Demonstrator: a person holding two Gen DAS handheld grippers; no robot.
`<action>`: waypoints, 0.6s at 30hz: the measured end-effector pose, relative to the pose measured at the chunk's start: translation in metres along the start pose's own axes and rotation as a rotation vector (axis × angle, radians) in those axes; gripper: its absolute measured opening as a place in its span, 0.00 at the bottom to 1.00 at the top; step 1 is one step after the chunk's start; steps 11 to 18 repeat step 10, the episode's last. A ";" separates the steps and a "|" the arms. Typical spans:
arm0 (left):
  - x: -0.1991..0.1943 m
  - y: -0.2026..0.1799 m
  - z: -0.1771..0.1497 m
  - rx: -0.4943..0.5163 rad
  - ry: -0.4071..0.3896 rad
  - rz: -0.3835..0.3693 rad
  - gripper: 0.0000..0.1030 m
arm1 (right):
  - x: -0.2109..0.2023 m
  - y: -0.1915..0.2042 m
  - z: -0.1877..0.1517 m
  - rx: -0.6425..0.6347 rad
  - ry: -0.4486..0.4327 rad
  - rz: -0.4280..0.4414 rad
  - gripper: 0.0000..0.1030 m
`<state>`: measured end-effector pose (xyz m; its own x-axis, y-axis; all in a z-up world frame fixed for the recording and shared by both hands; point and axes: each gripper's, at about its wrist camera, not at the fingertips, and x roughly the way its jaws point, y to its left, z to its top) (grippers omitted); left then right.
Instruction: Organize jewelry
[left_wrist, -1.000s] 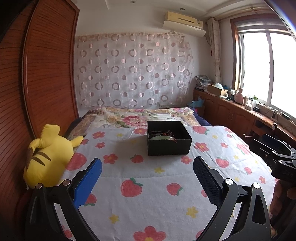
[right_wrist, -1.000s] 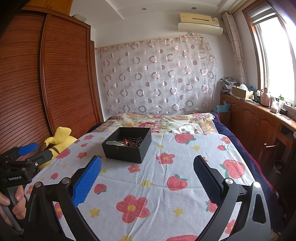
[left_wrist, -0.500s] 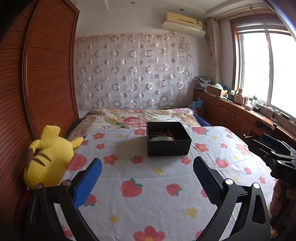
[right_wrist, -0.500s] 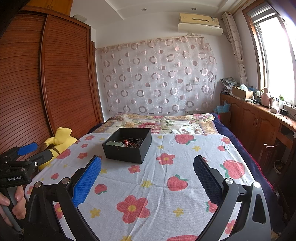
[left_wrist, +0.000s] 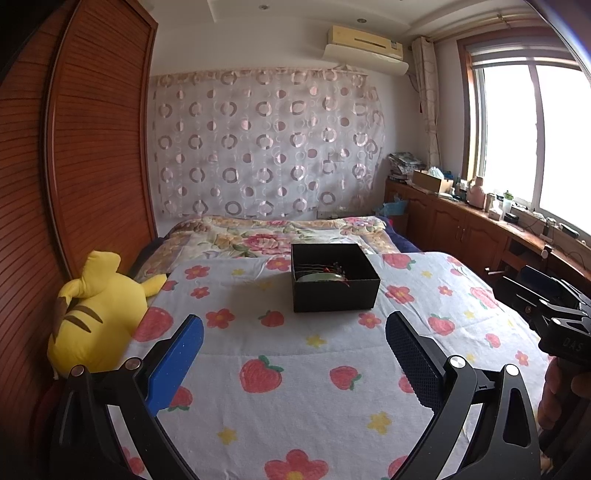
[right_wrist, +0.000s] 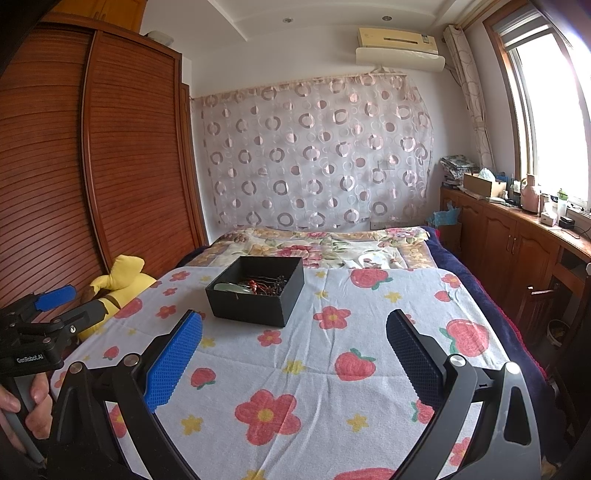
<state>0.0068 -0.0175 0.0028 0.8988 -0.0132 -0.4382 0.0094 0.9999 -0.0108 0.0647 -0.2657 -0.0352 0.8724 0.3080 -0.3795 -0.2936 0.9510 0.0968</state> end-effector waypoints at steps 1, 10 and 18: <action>0.000 0.000 0.000 0.000 0.000 0.001 0.93 | 0.000 0.000 0.000 0.001 0.000 0.000 0.98; 0.000 0.000 0.001 -0.003 -0.003 0.000 0.93 | 0.000 0.000 -0.001 0.000 0.000 0.000 0.98; 0.000 0.000 0.001 -0.003 -0.003 0.000 0.93 | 0.000 0.000 -0.001 0.000 0.000 0.000 0.98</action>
